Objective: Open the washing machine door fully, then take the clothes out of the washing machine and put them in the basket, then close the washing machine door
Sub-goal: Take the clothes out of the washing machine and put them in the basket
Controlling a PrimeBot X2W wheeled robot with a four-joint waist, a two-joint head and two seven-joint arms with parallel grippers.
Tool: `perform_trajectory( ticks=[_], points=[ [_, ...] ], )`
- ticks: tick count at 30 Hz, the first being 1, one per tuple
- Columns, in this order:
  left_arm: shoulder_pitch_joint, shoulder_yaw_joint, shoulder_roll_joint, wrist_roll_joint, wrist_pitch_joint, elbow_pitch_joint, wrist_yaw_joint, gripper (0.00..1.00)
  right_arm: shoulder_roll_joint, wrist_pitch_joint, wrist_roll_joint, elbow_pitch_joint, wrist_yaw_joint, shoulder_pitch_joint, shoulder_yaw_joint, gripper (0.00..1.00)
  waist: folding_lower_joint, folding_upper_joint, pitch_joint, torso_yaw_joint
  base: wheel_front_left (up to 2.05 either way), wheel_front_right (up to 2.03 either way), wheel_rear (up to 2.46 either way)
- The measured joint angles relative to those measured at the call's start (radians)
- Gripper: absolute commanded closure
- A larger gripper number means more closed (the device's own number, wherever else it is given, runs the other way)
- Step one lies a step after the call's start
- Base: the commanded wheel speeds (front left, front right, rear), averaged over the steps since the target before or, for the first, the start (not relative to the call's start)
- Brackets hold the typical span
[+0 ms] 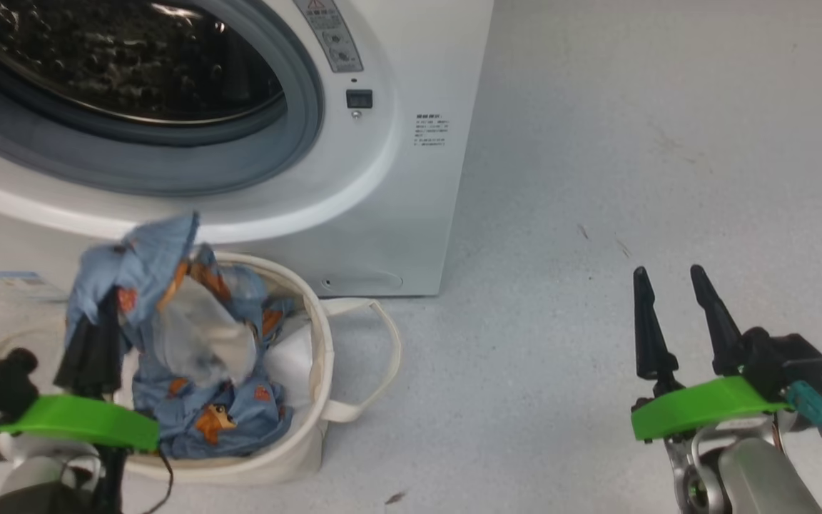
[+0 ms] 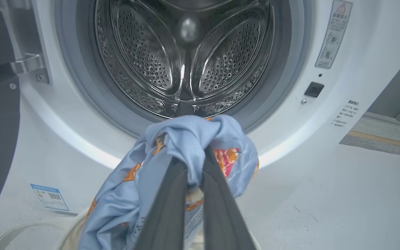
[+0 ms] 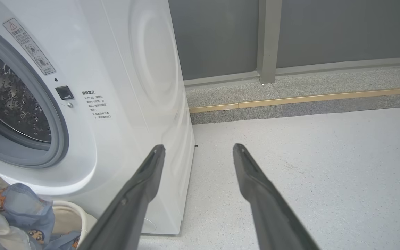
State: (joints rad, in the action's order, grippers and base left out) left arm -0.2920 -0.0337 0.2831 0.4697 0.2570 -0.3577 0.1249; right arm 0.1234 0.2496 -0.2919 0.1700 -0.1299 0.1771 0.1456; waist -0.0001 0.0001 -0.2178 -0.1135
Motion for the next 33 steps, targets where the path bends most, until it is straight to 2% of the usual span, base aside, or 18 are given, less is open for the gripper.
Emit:
perform_trajectory(
  ticks=[12, 24, 33],
  points=[
    [-0.156, -0.092, -0.011, 0.003, 0.0, -0.327, 0.0, 1.0, -0.001, 0.0, 0.01, -0.051, 0.0, 0.049, -0.013, 0.0, 0.0, 0.0, -0.111, -0.036, 0.0, 0.0, 0.0],
    [-0.42, -0.21, -0.015, 0.06, 0.0, -0.715, 0.0, 1.0, -0.002, 0.0, 0.039, -0.121, 0.0, 0.111, -0.043, 0.0, 0.0001, 0.0, -0.292, -0.046, 0.0, 0.0, 0.0],
    [-0.496, -0.287, -0.032, 0.132, -0.002, -0.875, 0.007, 1.0, -0.002, 0.0, 0.046, -0.143, 0.0, 0.121, -0.063, 0.0, 0.0001, 0.0, -0.368, -0.057, 0.0, 0.0, 0.0]
  ],
)
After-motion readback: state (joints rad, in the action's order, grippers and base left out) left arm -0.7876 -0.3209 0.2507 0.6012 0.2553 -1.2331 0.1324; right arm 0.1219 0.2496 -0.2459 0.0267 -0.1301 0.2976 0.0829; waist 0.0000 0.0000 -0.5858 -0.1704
